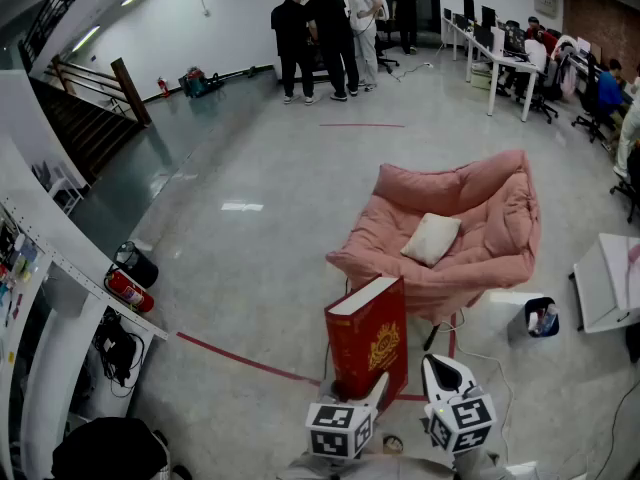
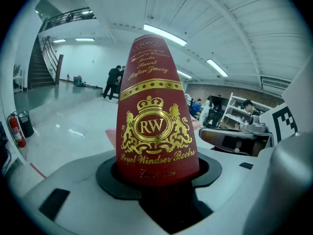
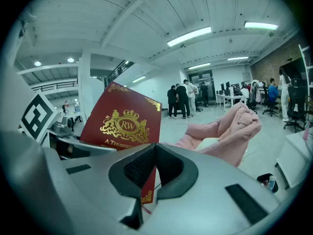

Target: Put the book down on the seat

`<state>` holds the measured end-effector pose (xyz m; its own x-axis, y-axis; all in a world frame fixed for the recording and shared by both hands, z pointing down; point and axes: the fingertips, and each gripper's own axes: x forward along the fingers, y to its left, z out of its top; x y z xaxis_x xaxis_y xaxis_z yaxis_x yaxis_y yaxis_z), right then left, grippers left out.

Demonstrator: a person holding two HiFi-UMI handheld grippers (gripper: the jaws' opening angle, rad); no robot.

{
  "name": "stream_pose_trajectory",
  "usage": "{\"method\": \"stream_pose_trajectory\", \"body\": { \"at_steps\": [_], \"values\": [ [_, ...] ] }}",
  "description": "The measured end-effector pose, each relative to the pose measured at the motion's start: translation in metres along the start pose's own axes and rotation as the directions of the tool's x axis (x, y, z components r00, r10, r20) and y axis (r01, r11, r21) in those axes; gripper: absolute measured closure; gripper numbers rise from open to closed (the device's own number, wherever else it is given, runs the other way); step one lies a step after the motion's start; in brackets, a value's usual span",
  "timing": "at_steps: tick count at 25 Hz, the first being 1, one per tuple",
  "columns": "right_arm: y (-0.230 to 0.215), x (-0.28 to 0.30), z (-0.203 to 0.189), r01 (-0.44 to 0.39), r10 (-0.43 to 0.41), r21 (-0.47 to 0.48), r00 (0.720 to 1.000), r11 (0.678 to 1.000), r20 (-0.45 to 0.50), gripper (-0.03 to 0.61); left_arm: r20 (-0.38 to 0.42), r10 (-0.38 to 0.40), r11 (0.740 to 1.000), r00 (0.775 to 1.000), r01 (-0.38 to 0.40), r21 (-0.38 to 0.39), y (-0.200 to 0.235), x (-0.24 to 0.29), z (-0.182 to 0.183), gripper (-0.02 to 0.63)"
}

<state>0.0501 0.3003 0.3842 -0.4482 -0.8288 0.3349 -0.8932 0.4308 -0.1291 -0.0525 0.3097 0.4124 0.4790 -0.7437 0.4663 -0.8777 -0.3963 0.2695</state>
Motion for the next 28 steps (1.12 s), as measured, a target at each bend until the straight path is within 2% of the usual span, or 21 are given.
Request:
{"method": "stream_pose_trajectory", "body": {
  "at_steps": [6,22,28],
  "values": [
    [0.003,-0.024,0.006,-0.049,0.05,-0.071,0.999,0.996,0.014,0.574,0.03,0.022,1.0,0.999,-0.022,0.005,-0.022,-0.01,-0.004,0.356],
    [0.002,-0.042,0.006,-0.101,0.103,-0.109,0.994,0.989,0.02,0.574,0.057,0.051,0.999,0.997,-0.051,-0.002,-0.038,-0.015,-0.003,0.357],
    [0.001,-0.048,0.008,-0.111,0.115,-0.089,0.993,0.99,0.038,0.573,0.054,0.055,0.998,0.997,-0.055,-0.005,-0.041,-0.016,-0.004,0.357]
  ]
}}
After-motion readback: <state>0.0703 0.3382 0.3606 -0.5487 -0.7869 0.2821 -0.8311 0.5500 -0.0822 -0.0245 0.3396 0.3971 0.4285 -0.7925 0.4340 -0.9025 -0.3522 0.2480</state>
